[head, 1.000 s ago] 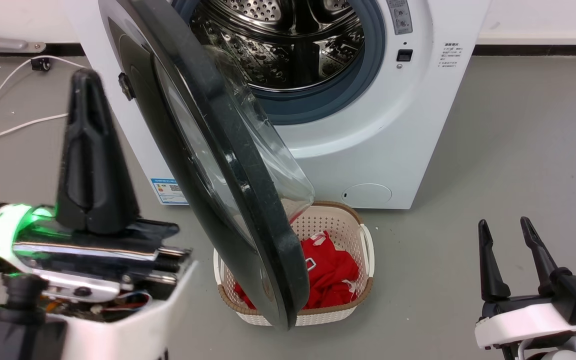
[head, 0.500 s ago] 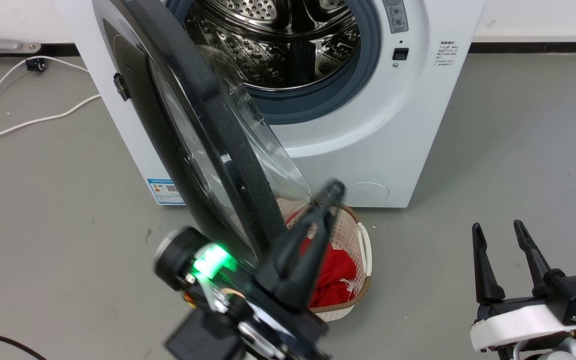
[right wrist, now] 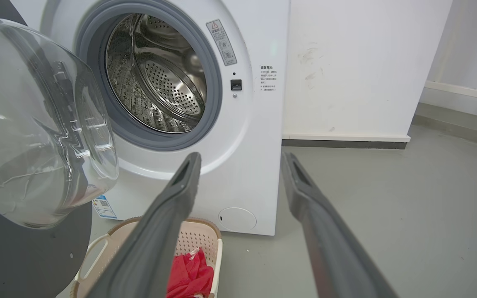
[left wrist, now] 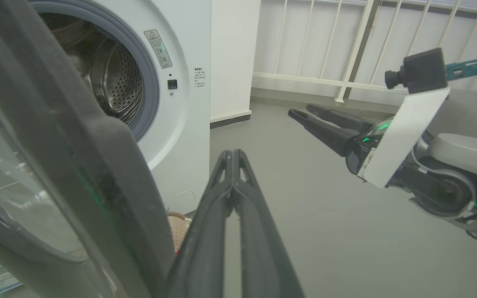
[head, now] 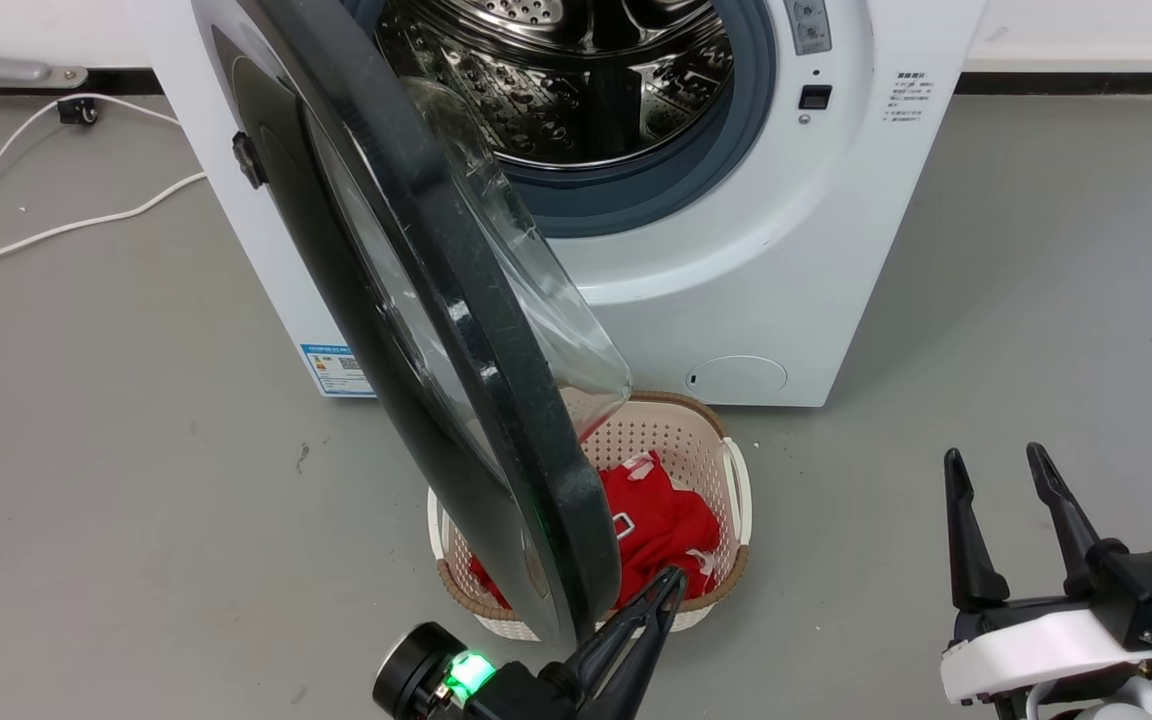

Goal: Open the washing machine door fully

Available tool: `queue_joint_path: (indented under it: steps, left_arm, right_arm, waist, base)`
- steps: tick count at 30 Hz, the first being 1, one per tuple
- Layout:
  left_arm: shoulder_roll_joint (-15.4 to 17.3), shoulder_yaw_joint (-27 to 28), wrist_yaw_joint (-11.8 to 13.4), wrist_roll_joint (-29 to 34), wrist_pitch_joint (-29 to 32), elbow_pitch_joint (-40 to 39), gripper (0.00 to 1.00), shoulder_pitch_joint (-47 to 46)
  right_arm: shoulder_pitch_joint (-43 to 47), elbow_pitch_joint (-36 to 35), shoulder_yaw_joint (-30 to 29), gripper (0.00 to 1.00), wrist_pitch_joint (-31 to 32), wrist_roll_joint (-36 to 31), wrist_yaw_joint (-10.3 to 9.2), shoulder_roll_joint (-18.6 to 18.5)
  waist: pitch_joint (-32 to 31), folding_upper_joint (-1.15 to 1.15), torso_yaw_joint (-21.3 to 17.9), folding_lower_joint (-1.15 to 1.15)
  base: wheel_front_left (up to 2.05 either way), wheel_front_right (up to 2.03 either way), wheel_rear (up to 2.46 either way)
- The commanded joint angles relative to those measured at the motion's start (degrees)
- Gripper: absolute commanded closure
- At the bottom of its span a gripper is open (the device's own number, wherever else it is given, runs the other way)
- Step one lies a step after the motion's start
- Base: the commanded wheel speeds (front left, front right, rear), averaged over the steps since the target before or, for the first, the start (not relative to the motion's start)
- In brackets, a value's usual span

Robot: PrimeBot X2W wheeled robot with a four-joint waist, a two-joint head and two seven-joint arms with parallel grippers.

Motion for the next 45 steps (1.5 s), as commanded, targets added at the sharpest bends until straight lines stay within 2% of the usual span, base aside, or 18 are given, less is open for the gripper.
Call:
queue_joint_path:
  steps: [1,16,24,38,44,45]
  left_arm:
    - [0.0,0.3,0.4,0.5,-0.6,1.0,1.00,-0.2]
    - [-3.6,2.4,2.9,-0.5,-6.7,12.2,1.00,-9.5]
    - [-4.2,4.3,5.7,-2.0,-8.6,15.8,1.00,-11.4]
    - [-1.8,5.4,8.5,-2.5,-7.5,12.7,1.00,-6.3]
    - [-1.2,6.8,11.3,-3.4,-6.6,8.6,1.00,-2.0]
    - [-0.8,7.3,12.1,-3.6,-6.4,7.4,1.00,-1.0]
  right_arm:
    - [-0.7,0.2,0.1,0.00,0.1,0.1,-0.04,0.2]
    - [-1.2,0.9,1.1,0.00,0.5,0.4,-0.04,0.2]
    - [-1.6,1.7,1.5,0.00,0.4,1.1,-0.04,0.2]
    - [-0.6,2.2,0.7,0.00,0.2,1.9,-0.04,0.2]
    - [0.0,2.3,0.0,0.00,0.2,2.0,-0.04,0.2]
    - [0.2,2.2,-0.4,0.00,0.3,1.9,-0.04,0.1]
  waist:
    - [0.0,0.00,0.2,0.00]
    - [0.5,0.00,-0.7,0.00]
    - [0.7,0.00,-1.3,0.00]
    - [0.1,0.00,1.0,0.00]
    - [-0.4,0.00,4.3,0.00]
    - [-0.4,0.00,5.9,0.00]
  base:
    - [0.00,0.00,0.00]
    - [0.00,0.00,0.00]
    - [0.00,0.00,0.00]
    - [0.00,0.00,0.00]
    - [0.00,0.00,0.00]
    - [0.00,0.00,0.00]
